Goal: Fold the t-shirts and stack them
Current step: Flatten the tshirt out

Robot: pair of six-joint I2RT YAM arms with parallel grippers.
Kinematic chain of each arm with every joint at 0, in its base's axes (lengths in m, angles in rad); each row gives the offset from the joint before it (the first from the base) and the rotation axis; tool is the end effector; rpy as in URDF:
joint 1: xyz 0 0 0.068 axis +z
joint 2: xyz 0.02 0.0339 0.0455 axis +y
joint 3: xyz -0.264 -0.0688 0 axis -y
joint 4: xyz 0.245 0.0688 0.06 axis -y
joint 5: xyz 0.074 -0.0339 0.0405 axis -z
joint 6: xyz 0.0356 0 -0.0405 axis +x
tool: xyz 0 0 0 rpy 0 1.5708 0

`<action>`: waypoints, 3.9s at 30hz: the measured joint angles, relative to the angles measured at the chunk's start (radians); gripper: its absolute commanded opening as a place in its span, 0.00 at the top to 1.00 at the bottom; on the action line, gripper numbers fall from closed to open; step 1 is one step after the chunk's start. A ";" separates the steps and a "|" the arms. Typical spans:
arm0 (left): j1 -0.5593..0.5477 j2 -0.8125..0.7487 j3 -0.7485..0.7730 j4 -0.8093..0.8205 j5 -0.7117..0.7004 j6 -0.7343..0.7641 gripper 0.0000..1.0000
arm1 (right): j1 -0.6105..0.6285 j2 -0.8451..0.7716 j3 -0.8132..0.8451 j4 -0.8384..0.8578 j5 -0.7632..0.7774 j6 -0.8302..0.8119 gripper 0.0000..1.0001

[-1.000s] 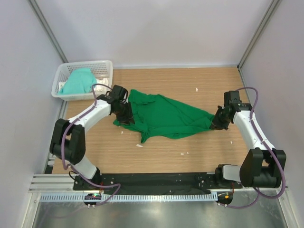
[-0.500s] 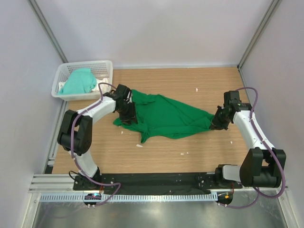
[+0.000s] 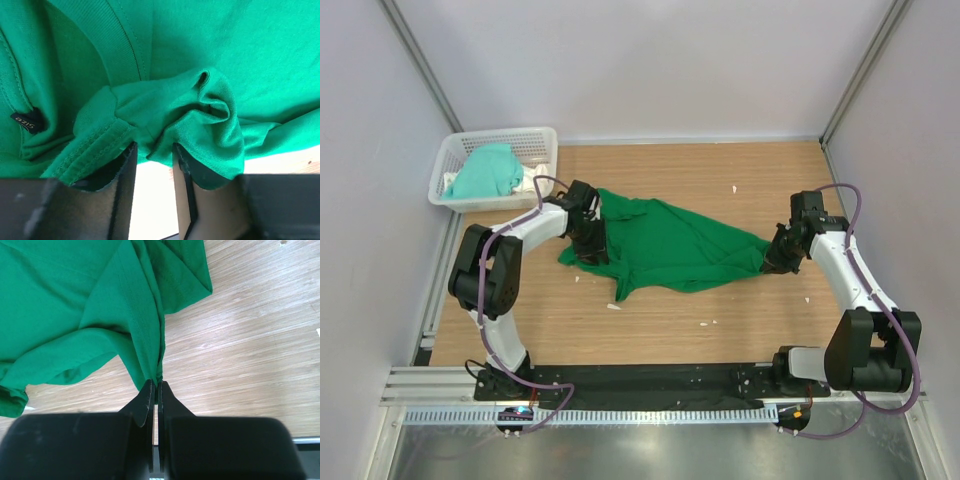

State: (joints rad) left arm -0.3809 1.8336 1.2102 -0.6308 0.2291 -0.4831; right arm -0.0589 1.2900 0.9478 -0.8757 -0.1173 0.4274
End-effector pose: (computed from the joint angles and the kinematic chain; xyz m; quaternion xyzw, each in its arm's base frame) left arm 0.3278 -0.1400 0.1708 -0.0321 0.9807 -0.1681 0.0950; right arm 0.2354 -0.0097 0.2389 0.2266 0.9563 0.0888 0.1617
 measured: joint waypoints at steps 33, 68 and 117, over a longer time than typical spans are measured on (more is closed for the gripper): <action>0.002 0.000 0.033 0.002 0.018 0.004 1.00 | 0.000 0.002 0.000 0.000 -0.002 0.000 0.99; -0.027 -0.729 -0.472 -0.345 -0.010 -0.299 0.94 | 0.013 0.034 0.045 -0.024 -0.042 0.013 0.99; -0.051 -1.105 0.995 -0.355 -0.248 -0.003 1.00 | 0.026 -0.552 1.117 -0.423 -0.072 0.203 0.99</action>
State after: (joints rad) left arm -0.4324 0.7288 2.2055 -0.9855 -0.0185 -0.4862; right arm -0.0334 0.7380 2.0647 -1.2984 -0.1894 0.6308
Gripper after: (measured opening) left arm 0.004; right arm 0.042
